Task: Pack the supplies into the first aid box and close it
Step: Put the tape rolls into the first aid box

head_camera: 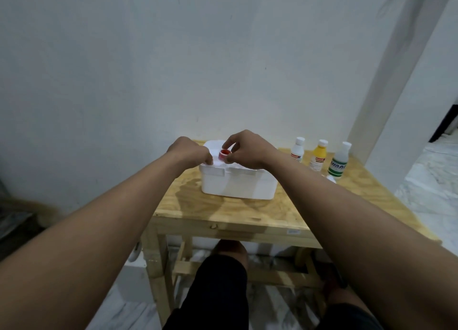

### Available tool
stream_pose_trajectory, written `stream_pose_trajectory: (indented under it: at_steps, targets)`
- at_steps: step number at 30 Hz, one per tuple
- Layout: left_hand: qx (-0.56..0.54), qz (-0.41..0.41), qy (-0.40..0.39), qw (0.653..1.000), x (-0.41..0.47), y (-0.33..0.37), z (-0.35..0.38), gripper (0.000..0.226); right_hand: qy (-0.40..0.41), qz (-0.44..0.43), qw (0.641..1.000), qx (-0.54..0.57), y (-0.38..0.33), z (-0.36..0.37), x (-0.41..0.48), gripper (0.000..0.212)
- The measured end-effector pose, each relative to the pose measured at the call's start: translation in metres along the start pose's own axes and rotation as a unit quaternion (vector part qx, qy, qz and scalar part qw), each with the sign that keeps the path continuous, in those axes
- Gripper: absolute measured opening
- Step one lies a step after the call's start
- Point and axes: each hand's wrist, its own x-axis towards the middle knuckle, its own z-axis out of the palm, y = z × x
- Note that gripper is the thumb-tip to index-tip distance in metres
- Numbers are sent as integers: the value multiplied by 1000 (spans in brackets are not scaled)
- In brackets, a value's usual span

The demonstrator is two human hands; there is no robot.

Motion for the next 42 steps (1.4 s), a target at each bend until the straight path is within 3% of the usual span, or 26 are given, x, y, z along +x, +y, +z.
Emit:
stream_pose_trajectory:
  at_steps: [11, 28, 33, 42]
  targets:
    - [-5, -6, 2, 1000, 3, -1, -1, 39, -15, 3, 1000, -16, -5, 10, 14, 38]
    - [120, 70, 59, 989, -5, 2, -1, 38, -22, 13, 998, -54, -5, 12, 14, 41]
    - [156, 122, 87, 976, -17, 12, 6, 40, 7, 11, 997, -76, 2, -6, 5, 39]
    - [186, 286, 117, 933, -48, 58, 57, 44, 55, 83, 987, -129, 49, -64, -36, 41]
